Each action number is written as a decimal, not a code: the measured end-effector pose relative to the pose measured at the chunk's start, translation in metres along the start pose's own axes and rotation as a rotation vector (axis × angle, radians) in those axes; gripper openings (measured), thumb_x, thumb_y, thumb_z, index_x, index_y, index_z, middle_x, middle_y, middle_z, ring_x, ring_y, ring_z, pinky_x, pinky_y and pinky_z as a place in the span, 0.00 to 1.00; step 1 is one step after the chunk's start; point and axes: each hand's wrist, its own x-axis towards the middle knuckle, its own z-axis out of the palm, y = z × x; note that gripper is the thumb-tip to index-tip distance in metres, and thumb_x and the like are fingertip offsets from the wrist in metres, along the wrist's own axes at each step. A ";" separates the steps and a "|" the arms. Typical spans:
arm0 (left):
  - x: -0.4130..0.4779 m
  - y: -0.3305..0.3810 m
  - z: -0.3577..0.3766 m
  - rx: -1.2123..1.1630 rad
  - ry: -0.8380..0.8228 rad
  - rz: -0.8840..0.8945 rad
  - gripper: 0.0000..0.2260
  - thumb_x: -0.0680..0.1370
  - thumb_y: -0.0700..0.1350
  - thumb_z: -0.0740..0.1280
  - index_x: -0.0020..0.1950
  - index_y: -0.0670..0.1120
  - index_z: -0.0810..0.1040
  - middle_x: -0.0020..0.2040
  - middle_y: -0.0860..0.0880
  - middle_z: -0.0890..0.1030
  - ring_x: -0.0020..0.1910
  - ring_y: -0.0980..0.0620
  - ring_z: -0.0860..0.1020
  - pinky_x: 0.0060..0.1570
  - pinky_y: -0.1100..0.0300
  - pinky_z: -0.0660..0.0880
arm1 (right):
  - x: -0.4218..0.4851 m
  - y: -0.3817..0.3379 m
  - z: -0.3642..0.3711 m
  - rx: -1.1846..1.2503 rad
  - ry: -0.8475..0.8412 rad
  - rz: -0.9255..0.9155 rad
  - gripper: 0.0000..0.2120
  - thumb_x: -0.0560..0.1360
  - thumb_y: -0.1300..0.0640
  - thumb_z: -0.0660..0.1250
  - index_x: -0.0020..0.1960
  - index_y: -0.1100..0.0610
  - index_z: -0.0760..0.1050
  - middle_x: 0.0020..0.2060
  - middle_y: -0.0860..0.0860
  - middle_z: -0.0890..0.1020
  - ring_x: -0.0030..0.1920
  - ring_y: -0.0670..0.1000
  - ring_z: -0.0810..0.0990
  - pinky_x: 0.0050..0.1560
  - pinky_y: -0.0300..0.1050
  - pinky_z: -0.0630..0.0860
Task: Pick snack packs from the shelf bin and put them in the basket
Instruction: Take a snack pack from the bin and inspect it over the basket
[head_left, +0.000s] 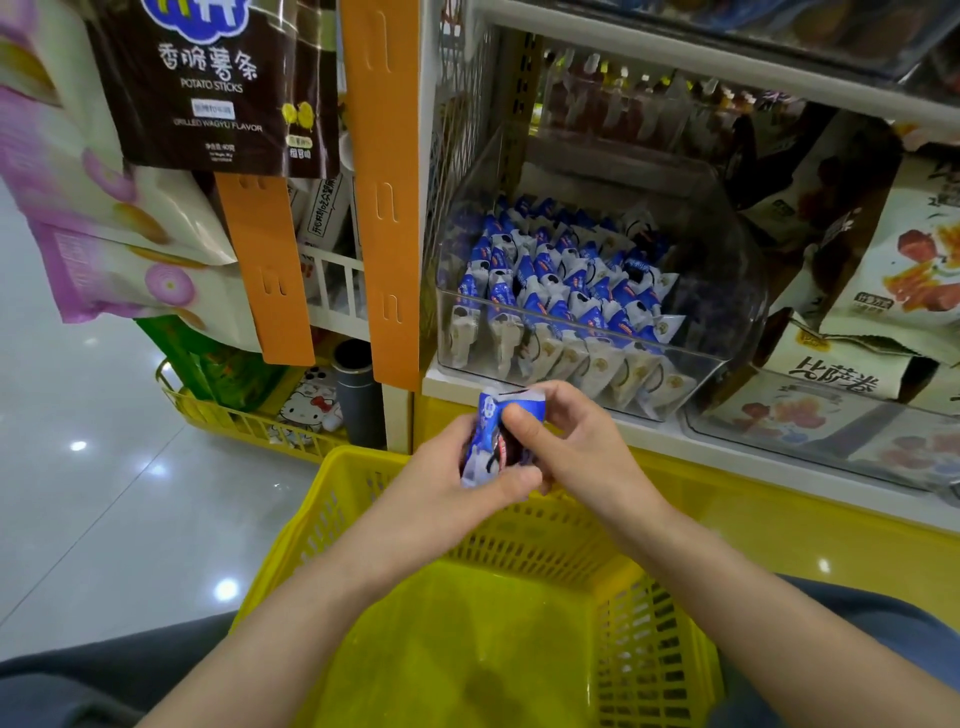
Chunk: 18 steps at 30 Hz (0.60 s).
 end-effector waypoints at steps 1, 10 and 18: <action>0.000 0.000 0.000 0.047 0.032 0.019 0.14 0.73 0.43 0.70 0.57 0.48 0.75 0.49 0.51 0.83 0.50 0.58 0.80 0.49 0.66 0.75 | 0.000 -0.001 -0.001 0.006 0.003 -0.008 0.05 0.73 0.56 0.67 0.45 0.56 0.74 0.34 0.49 0.79 0.22 0.41 0.71 0.21 0.34 0.69; 0.002 0.002 -0.010 0.063 0.127 0.055 0.14 0.73 0.36 0.68 0.52 0.54 0.73 0.51 0.52 0.81 0.49 0.59 0.80 0.51 0.65 0.76 | 0.010 -0.012 -0.009 -0.190 0.085 -0.188 0.16 0.75 0.52 0.65 0.38 0.65 0.77 0.21 0.48 0.75 0.21 0.43 0.72 0.25 0.34 0.69; 0.009 0.010 -0.031 -0.102 0.406 0.064 0.09 0.74 0.40 0.68 0.51 0.52 0.74 0.47 0.54 0.81 0.40 0.65 0.79 0.35 0.76 0.71 | 0.087 -0.068 -0.017 -0.694 0.238 -0.385 0.03 0.76 0.53 0.64 0.48 0.51 0.76 0.39 0.42 0.78 0.39 0.41 0.75 0.39 0.27 0.69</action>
